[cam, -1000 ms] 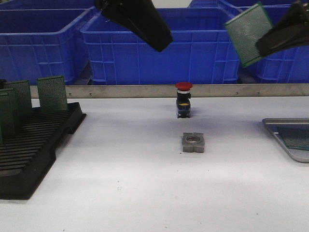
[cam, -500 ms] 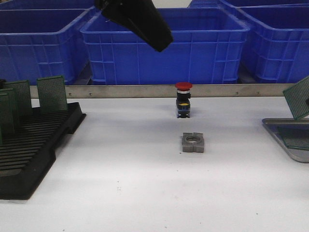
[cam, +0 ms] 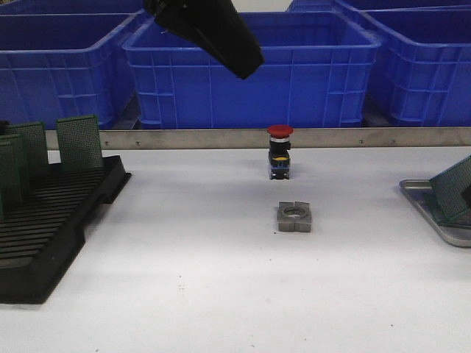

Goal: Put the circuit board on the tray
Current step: 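Release the left gripper and carry the board with the right gripper to the tray, then lower the board onto the first board in the tray and open the right gripper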

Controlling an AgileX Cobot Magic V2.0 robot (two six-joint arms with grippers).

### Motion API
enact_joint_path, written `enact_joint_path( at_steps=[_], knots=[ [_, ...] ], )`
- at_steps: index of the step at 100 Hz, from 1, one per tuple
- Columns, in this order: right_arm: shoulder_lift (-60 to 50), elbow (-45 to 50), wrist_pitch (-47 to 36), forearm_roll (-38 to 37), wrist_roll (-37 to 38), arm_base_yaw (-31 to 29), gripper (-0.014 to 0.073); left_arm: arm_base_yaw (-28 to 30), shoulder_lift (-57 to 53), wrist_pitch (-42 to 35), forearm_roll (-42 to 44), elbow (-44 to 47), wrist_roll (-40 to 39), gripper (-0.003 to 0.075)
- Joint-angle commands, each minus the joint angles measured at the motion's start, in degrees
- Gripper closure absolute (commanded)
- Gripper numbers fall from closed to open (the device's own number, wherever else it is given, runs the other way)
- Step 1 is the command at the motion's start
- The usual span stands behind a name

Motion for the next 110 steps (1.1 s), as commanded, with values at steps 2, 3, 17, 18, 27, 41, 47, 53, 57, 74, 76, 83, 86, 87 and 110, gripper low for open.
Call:
enact_joint_path(
  at_steps=[2, 3, 17, 18, 27, 41, 47, 53, 57, 74, 76, 83, 86, 87, 110],
  knots=[
    [-2.7, -1.4, 1.9, 2.0, -0.1, -0.4, 0.0645, -0.6, -2.9, 2.0, -3.6, -1.5, -0.7, 0.01],
    [-2.7, -1.4, 1.9, 2.0, -0.1, -0.4, 0.0641, -0.6, -2.9, 2.0, -3.6, -1.5, -0.7, 0.01],
    [-2.7, -1.4, 1.5, 2.0, 0.0, -0.4, 0.0472, -0.6, -2.9, 2.0, -3.6, -1.5, -0.7, 0.01],
    [-2.7, -1.4, 1.5, 2.0, 0.0, -0.4, 0.0447, -0.6, -2.9, 2.0, -3.6, -1.5, -0.7, 0.01],
    [-2.7, -1.4, 1.5, 2.0, 0.0, -0.4, 0.0281, -0.6, -2.9, 2.0, -3.6, -1.5, -0.7, 0.01],
    [-2.7, -1.4, 1.5, 2.0, 0.0, -0.4, 0.006, -0.6, -2.9, 2.0, -3.6, -1.5, -0.7, 0.01],
    [-2.7, -1.4, 1.5, 2.0, 0.0, -0.4, 0.0034, -0.6, -2.9, 1.8, -3.6, -1.5, -0.7, 0.01],
    [-2.7, -1.5, 1.5, 2.0, 0.0, -0.4, 0.0035, -0.6, -2.9, 1.8, -3.6, -1.5, -0.7, 0.01],
    [-2.7, -1.7, 1.4, 1.9, 0.0, -0.4, 0.0035, -0.6, -2.9, 1.8, -3.6, -1.5, -0.8, 0.01],
    [-4.0, -3.6, 0.8, -2.2, 1.9, -0.4, 0.0035, -0.6, -2.9, 1.8, -3.6, -1.5, -0.9, 0.01],
    [-4.5, -3.7, 0.4, -2.5, 2.1, -0.4, 0.0035, -0.6, -2.9, 1.8, -3.6, -1.5, -0.9, 0.01],
    [-6.1, -3.7, -0.8, -3.2, 2.2, -0.4, 0.0035, -0.6, -2.9, 1.8, -3.7, -1.5, -0.9, 0.01],
    [-6.8, -3.7, -1.2, -3.2, 2.2, -0.4, 0.0035, -0.6, -2.9, 1.6, -3.7, -1.5, -0.9, 0.01],
    [-7.1, -3.7, -1.3, -3.2, 2.2, -0.4, 0.0035, -0.6, -2.9, 1.5, -3.7, -1.5, -0.9, 0.01],
    [-13.9, -3.7, -3.5, -3.2, 2.2, 0.0, 0.0035, -0.6, -4.6, -3.8, -3.7, -1.5, -4.3, 0.01]
  ],
)
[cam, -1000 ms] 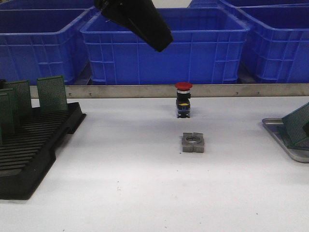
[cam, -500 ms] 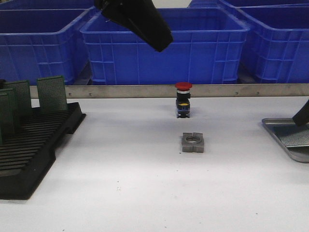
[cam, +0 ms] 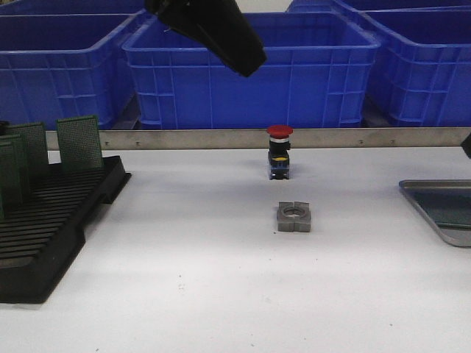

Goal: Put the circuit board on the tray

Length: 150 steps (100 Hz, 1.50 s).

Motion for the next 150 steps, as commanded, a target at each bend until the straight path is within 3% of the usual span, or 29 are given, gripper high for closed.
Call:
enact_joint_path(
  at_steps=[1, 37, 52, 74, 88, 106, 150],
  knots=[
    [-5.7, -1.5, -0.4, 1.7, -0.2, 0.1, 0.0035, -0.6, -4.8, -2.6, -3.7, -1.5, -2.0, 0.01],
    [-21.5, -0.1, -10.7, 1.3, -0.4, 10.8, 0.0035, -0.4, -16.1, -18.5, 5.7, 2.5, -18.3, 0.0101],
    [-28.9, 4.2, -19.0, 0.7, -1.8, 16.6, 0.0035, 2.2, -23.6, -28.5, 5.8, 11.5, -20.6, 0.0101],
    [-40.1, 13.2, -34.4, 0.7, -5.6, 22.7, 0.0035, 10.4, -37.1, -39.9, 3.9, 26.4, -22.7, 0.0101],
    [-47.2, 19.3, -41.3, 0.7, -6.1, 23.6, 0.0035, 16.2, -47.1, -46.5, 1.5, 36.9, -22.7, 0.0101],
    [-57.3, 27.1, -43.9, 0.7, -6.4, 23.6, 0.0035, 21.0, -59.8, -51.6, 1.2, 49.5, -22.7, 0.0101],
    [-82.2, 42.8, -47.8, 0.8, -6.3, 23.6, 0.0035, 22.3, -86.2, -58.3, 0.3, 70.0, -22.7, 0.0101]
  ],
)
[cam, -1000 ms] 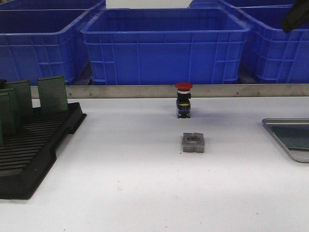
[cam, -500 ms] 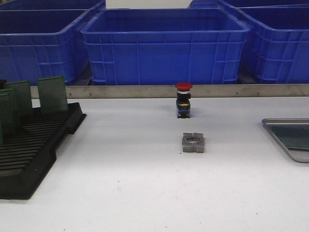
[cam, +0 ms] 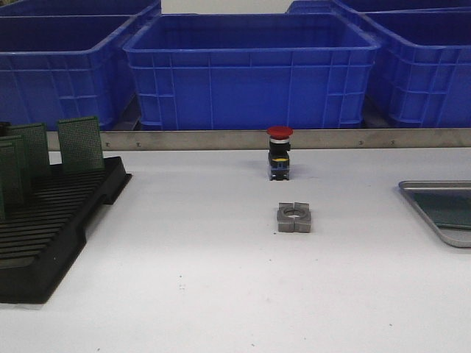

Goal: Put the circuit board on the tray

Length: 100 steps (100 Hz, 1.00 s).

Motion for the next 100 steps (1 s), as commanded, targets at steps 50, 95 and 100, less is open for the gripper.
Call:
enact_joint_path(
  at_steps=[50, 95, 100],
  knots=[
    [-7.0, 4.8, -6.1, 2.1, -0.4, 0.1, 0.0307, 0.1, -7.7, -4.4, -1.5, 5.0, -0.6, 0.0289],
    [-7.0, 4.8, -6.4, 2.2, -0.4, 0.1, 0.0663, 0.1, -7.7, -4.4, -1.5, 5.0, -0.6, 0.0739],
    [-7.0, 4.8, -6.4, 2.2, -0.4, 0.1, 0.0663, 0.1, -7.7, -4.4, -1.5, 5.0, -0.6, 0.0739]
  ],
)
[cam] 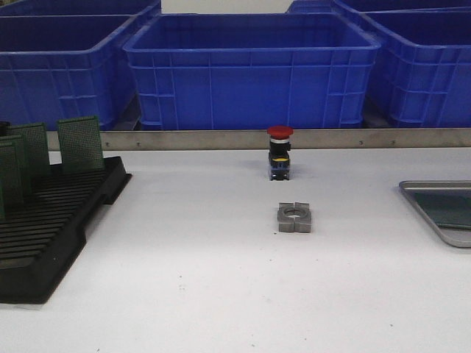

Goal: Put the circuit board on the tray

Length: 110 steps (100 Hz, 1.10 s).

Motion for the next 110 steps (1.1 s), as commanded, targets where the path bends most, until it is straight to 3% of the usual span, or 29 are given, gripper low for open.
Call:
enact_joint_path(
  at_steps=[1, 89, 101, 110],
  knots=[
    [0.2, -1.5, -3.3, 0.7, -0.3, 0.1, 0.0663, 0.1, 0.5, -3.9, -1.3, -1.5, -0.6, 0.0739],
    [0.2, -1.5, -3.3, 0.7, -0.3, 0.1, 0.0663, 0.1, 0.5, -3.9, -1.1, -1.5, -0.6, 0.0739],
    [0.2, -1.5, -3.3, 0.7, -0.3, 0.1, 0.0663, 0.1, 0.5, -4.0, 3.0, -1.5, -1.5, 0.0739],
    [0.2, -1.5, -3.3, 0.7, -0.3, 0.1, 0.0663, 0.1, -0.3, -4.0, 14.6, -1.2, -12.7, 0.0739]
  ],
)
